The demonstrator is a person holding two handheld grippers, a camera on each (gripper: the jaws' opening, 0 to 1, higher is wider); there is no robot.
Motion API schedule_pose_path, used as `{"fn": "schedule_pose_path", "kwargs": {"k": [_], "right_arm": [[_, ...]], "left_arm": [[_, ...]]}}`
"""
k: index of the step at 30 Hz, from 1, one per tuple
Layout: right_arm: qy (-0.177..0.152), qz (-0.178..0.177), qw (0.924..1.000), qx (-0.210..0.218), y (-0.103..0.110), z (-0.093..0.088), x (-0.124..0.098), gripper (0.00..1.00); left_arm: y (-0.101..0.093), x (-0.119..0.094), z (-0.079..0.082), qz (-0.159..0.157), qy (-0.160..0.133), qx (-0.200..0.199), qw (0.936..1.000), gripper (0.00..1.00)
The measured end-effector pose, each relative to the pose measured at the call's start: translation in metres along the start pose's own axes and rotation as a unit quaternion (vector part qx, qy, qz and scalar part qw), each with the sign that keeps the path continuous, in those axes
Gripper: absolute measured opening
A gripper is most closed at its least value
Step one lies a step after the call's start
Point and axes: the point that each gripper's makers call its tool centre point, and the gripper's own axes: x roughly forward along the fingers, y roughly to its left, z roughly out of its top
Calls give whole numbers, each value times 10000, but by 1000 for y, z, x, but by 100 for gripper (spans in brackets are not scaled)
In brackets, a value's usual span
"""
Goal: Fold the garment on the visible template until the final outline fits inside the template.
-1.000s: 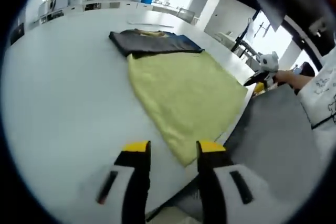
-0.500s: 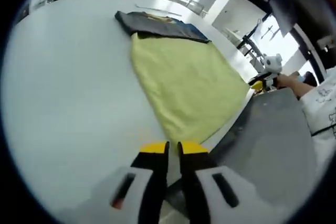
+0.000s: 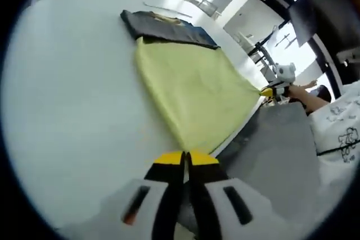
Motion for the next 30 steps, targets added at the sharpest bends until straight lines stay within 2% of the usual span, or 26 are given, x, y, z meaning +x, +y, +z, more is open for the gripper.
{"fn": "schedule_pose_path", "kwargs": {"k": [2, 5, 7, 8, 12, 15, 20, 23, 25, 28, 29, 30], "right_arm": [[-16, 65, 9999, 150, 1, -1, -5, 0], [-106, 252, 9989, 386, 19, 0, -16, 0], [-261, 378, 9972, 586, 28, 6, -26, 0], [-325, 428, 9966, 626, 31, 7, -30, 0], [-257, 518, 9962, 654, 40, 1, -46, 0], [-201, 599, 9960, 631, 51, -3, -56, 0], [-114, 793, 9944, 695, 73, -10, -69, 0], [-103, 884, 9936, 694, 84, -10, -74, 0], [-82, 886, 9935, 704, 88, -7, -76, 0], [-203, 929, 9934, 635, 94, 5, -80, 0], [-435, 997, 9918, 673, 96, 19, -82, 0], [-477, 1024, 9912, 690, 97, 22, -83, 0]], "left_arm": [[-2, -4, -1, -103, 61, 6, 9999, 0], [-9, -13, -1, -152, 82, -22, 9998, 0], [-19, -22, 1, -282, 16, -98, 9996, 0], [-31, -29, 0, -314, 17, -91, 9995, 0], [-46, -42, 0, -475, -12, -109, 9988, 0], [-66, -53, 0, -758, -128, -202, 9968, 0], [-78, -66, -5, -916, -125, -212, 9955, 0], [-86, -73, 3, -1117, -358, -228, 9928, 0], [-84, -77, 11, -1166, -526, -323, 9913, 0], [-78, -84, 27, -1201, -847, -289, 9887, 0], [-77, -86, 34, -1219, -952, -279, 9876, 0], [-70, -88, 42, -1202, -1079, -268, 9865, 0]]}}
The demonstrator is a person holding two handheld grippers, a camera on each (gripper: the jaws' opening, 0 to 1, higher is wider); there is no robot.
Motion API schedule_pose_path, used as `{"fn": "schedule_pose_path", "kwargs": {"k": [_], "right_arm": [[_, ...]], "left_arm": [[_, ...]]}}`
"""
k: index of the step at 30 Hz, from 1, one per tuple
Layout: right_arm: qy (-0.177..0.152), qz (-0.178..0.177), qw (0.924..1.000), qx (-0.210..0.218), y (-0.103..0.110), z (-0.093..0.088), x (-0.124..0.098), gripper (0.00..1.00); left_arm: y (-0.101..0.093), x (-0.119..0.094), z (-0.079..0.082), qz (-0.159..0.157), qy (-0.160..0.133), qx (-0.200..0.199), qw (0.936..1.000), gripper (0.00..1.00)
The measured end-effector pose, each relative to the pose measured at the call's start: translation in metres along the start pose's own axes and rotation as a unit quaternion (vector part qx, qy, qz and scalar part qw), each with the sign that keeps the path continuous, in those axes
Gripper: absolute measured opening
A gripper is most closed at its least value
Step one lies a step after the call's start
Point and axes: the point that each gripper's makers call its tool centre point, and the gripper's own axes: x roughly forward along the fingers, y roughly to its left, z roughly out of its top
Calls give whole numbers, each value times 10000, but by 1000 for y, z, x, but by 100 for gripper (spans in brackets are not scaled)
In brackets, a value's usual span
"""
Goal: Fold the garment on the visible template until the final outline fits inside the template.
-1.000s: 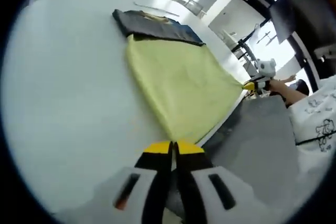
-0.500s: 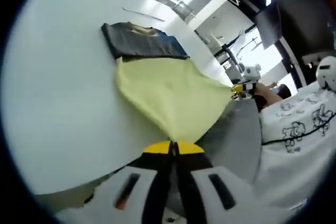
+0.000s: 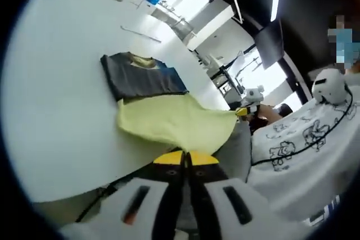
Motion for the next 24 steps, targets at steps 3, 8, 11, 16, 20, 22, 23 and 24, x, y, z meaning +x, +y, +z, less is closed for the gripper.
{"fn": "schedule_pose_path", "kwargs": {"k": [3, 8, 11, 16, 20, 22, 23, 24], "right_arm": [[-237, 37, 9997, -65, 1, 24, -3, 0], [-474, 17, 9988, -142, -5, 51, -2, 0], [-617, -16, 9978, -223, -13, 69, 1, 0], [-769, -181, 9962, -365, -27, 96, 7, 0], [-1061, -362, 9924, -514, -36, 122, 12, 0], [-1122, -391, 9919, -461, -40, 129, 14, 0], [-1190, -467, 9906, -492, -47, 136, 15, 0], [-1252, -530, 9893, -521, -51, 141, 16, 0]], "left_arm": [[10, 0, 15, 47, -128, -30, 9999, 0], [14, 9, 40, 43, -380, 82, 9992, 0], [23, 16, 54, 130, -492, 136, 9986, 0], [42, 30, 75, 239, -629, -52, 9977, 0], [58, 39, 98, 453, -913, 35, 9948, 0], [69, 43, 107, 602, -928, 68, 9938, 0], [74, 45, 110, 701, -934, 141, 9931, 0], [80, 48, 117, 764, -1001, 127, 9920, 0]]}}
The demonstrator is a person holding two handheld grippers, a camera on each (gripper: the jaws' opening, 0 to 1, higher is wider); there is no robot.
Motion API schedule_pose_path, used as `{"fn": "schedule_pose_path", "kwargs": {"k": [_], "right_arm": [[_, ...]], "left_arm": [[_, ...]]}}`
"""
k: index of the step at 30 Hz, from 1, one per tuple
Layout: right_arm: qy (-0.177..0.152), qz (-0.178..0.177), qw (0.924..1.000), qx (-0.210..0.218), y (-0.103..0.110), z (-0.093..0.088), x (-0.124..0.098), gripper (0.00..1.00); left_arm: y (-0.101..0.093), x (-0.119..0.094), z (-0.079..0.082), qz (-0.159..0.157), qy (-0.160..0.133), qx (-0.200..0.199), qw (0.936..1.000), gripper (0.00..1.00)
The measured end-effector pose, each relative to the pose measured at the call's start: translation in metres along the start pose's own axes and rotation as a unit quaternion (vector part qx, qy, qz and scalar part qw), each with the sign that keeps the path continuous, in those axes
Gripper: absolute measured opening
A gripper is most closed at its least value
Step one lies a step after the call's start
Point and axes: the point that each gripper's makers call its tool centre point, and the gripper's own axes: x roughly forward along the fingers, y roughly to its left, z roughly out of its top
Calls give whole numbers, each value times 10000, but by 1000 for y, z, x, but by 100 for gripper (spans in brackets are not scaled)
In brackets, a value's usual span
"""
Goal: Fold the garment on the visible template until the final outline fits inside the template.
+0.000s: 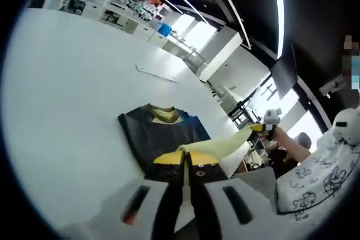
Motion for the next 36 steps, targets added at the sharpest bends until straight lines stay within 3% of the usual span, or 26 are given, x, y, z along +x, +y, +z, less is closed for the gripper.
{"fn": "schedule_pose_path", "kwargs": {"k": [3, 8, 18, 28, 36], "right_arm": [[-187, -137, 9997, 41, -16, 17, 9, 0], [-342, -340, 9988, 49, -39, 37, 17, 0], [-421, -647, 9970, 51, -73, 53, 39, 0], [-379, -904, 9950, 182, -114, 66, 75, 0], [-125, -1201, 9926, 129, -142, 53, 104, 0]], "left_arm": [[9, 11, 14, 121, -178, -107, 9997, 0], [18, 28, 30, 243, -219, 12, 9995, 0], [34, 54, 47, 506, -360, -176, 9979, 0], [61, 76, 41, 774, -250, -479, 9955, 0], [90, 97, 26, 1079, -99, -739, 9914, 0]]}}
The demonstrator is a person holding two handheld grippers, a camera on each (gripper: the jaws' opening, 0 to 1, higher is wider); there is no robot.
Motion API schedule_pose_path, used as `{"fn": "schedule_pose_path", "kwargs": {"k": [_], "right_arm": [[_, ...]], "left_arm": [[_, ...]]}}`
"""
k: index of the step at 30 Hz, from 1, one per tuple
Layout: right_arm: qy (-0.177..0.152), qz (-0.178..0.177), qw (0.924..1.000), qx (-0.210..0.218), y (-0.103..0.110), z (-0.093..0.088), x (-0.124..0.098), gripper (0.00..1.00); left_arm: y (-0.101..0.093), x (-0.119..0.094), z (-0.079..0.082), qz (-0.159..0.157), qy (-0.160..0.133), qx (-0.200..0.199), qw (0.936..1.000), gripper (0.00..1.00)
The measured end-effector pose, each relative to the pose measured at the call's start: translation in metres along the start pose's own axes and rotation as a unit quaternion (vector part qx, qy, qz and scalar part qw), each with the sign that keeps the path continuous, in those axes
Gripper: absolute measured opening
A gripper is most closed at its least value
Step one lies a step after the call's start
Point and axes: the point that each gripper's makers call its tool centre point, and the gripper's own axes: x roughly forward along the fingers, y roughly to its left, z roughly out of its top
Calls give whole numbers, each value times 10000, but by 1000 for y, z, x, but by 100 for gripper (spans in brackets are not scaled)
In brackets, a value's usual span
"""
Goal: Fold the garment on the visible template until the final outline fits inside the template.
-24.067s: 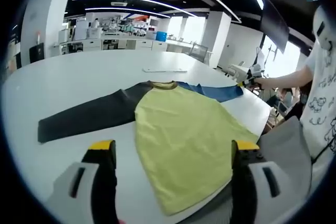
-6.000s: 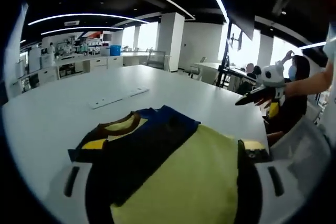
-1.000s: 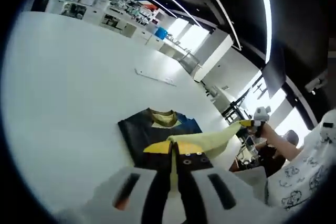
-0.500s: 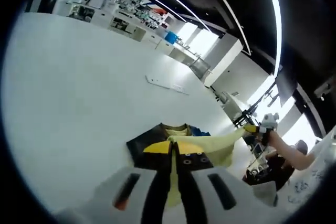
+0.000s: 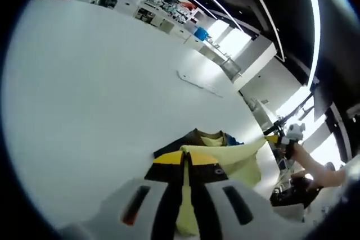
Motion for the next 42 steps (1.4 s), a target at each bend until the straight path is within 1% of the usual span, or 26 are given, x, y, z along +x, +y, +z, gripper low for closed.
{"fn": "schedule_pose_path", "kwargs": {"k": [4, 5, 7, 9, 11, 15, 17, 19, 24, 27, 31, 37, 40, 42], "right_arm": [[171, -134, 9998, -26, -7, -11, 12, 0], [174, -164, 9997, -24, -7, -13, 13, 0], [171, -205, 9996, 10, -13, -18, 18, 0], [160, -255, 9995, 118, -18, -21, 20, 0], [171, -271, 9993, 181, -17, -26, 21, 0], [264, -335, 9988, 232, -26, -37, 26, 0], [306, -352, 9985, 272, -23, -41, 24, 0], [323, -351, 9985, 284, -27, -45, 26, 0], [351, -322, 9984, 291, -25, -46, 24, 0], [366, -337, 9984, 254, -25, -47, 24, 0], [418, -357, 9982, 241, -26, -49, 24, 0], [500, -330, 9981, 109, -28, -53, 24, 0], [501, -280, 9983, 72, -27, -53, 24, 0], [506, -189, 9985, -56, -24, -53, 23, 0]], "left_arm": [[11, 9, -8, 116, 75, -134, 9998, 0], [13, 11, -10, 151, 87, -140, 9998, 0], [17, 13, -13, 239, 121, -120, 9996, 0], [21, 15, -15, 321, 130, -123, 9993, 0], [23, 17, -16, 355, 100, -193, 9991, 0], [29, 23, -24, 499, 145, -203, 9984, 0], [30, 25, -26, 535, 157, -190, 9983, 0], [31, 24, -27, 515, 179, -232, 9982, 0], [32, 22, -28, 494, 248, -244, 9982, 0], [32, 24, -28, 541, 304, -1, 9981, 0], [28, 25, -30, 553, 349, 142, 9978, 0], [27, 22, -31, 425, 400, 273, 9979, 0], [24, 20, -31, 352, 343, 400, 9980, 0], [19, 21, -30, 186, 296, 478, 9982, 0]]}}
